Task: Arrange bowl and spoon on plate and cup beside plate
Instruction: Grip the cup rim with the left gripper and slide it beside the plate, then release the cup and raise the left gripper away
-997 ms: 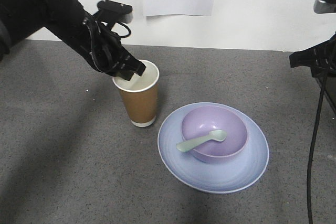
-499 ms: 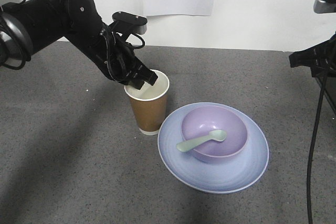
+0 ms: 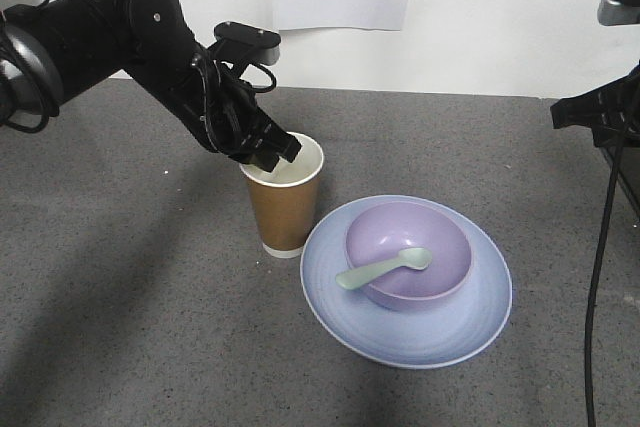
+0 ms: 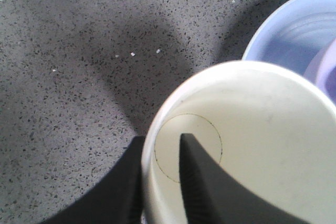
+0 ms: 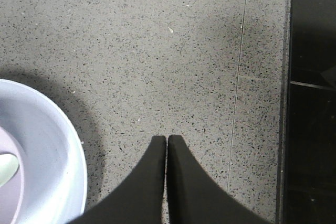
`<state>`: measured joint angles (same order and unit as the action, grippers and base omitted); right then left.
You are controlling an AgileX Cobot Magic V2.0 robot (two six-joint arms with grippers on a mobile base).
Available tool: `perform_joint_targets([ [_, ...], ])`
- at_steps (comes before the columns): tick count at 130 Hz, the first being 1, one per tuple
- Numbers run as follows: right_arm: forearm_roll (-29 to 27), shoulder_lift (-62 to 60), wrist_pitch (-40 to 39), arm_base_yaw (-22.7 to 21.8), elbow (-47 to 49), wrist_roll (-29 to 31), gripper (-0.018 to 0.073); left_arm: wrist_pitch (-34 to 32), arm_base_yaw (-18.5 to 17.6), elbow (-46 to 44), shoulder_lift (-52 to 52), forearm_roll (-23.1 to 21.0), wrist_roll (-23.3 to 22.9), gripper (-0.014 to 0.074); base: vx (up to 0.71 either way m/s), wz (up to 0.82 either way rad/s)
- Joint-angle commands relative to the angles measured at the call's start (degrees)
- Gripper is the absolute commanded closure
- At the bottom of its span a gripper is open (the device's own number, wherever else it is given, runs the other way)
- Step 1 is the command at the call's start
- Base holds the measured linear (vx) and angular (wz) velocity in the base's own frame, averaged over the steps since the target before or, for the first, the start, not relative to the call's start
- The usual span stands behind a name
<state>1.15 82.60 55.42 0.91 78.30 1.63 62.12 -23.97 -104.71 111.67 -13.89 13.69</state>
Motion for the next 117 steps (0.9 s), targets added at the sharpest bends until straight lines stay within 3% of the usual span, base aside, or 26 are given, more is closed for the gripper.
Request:
perform_joint_targets([
  [1, 0.47, -2.04, -2.49, -0.31, 1.80, -0.14, 0.0565, -1.92, -0.29, -1.89, -3.15, -1.23, -0.60, 0.0364, 0.00, 0.00],
  [25, 0.47, -2.04, -2.49, -0.31, 1.80, -0.14, 0.0565, -1.32, -0.24, -4.65, -3.51, 2.48, -4.97, 0.0338, 0.00, 0.00],
  [62, 0.47, -2.04, -2.49, -0.31, 1.80, -0.14, 0.0565, -2.47, 0.66, -7.98, -7.79, 16.27, -10.94, 0.0344, 0.00, 0.00],
  [81, 0.47, -2.04, -2.49, -0.31, 1.80, -0.14, 0.0565, -1.86, 4.91, -7.79, -8.93, 16.50, -13.02, 0.0381, 0.00, 0.00],
  [117, 0.47, -2.04, -2.49, -0.31, 1.80, -0.14, 0.0565, -0.85, 13.33, -6.18, -10.96, 14.71, -13.69, 0.0535, 0.00, 0.00],
])
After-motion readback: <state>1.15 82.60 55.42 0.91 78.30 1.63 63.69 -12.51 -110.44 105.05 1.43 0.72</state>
